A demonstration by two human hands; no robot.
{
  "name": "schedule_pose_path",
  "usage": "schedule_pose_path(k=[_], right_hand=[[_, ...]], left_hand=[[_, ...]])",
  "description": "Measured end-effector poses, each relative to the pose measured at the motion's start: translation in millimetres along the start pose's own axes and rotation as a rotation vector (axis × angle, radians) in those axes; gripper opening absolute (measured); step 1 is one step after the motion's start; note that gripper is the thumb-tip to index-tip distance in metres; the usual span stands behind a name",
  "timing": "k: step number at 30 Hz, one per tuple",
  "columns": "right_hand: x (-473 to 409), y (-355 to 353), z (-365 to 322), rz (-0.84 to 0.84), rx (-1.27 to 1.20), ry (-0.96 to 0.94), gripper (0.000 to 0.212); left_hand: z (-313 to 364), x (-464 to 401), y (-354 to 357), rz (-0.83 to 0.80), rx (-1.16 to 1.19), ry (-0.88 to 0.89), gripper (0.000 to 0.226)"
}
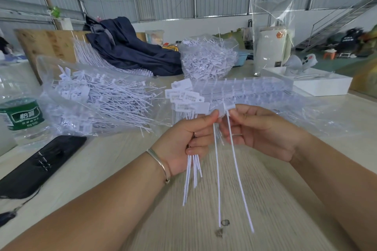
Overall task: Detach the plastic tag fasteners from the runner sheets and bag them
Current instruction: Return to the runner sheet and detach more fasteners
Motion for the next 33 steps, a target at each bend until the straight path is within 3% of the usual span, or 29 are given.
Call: schedule_pose_path(k=[3, 6, 11, 16, 20, 21, 23, 25, 29, 33], right_hand=[[4, -12, -9, 0.112, 0.006, -0.042, 0.018], [9, -18, -18, 0.21, 0.143, -0.068, 0.022], [5, 0, -28, 0.199, 0.367, -0.148, 0.029], [4, 0, -27, 0.237, 0.491, -0.139, 0.038], [7, -10, -27, 0.331, 0.447, -0.139, 0.039], [7, -13, -25, 0.348, 0.419, -0.124, 0.04], [5, -14, -18, 0.331, 0.302, -0.074, 0.035], [1, -8, -10, 0.253, 0.119, -0.038, 0.031], [-1, -2, -5, 0.162, -0.107, -0.029, 0.027], [-1, -6, 0, 0.166, -0.17, -0.012, 0.026]], left_hand=[[16, 6, -19, 0.213, -0.218, 0.105, 0.016], [40, 17, -26, 0.386, -0.56, 0.265, 0.037], [47, 21, -11, 0.422, -0.794, 0.382, 0.043], [41, 19, -13, 0.406, -0.786, 0.342, 0.034], [32, 15, -24, 0.369, -0.576, 0.255, 0.026], [29, 13, -25, 0.349, -0.508, 0.216, 0.019], [24, 10, -28, 0.29, -0.397, 0.155, 0.031], [23, 7, -26, 0.243, -0.352, 0.148, 0.029], [20, 5, -18, 0.184, -0.367, 0.155, 0.017], [20, 6, -15, 0.195, -0.431, 0.139, 0.025]])
Point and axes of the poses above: each hand's wrist, its own x-axis away from the middle knuckle, its own y-axis out of the palm, z = x × y, the point moved 10 cm from there along -x, towards the middle knuckle, and after that the axes turned 8 degrees about -z, right-handed, at the moved point
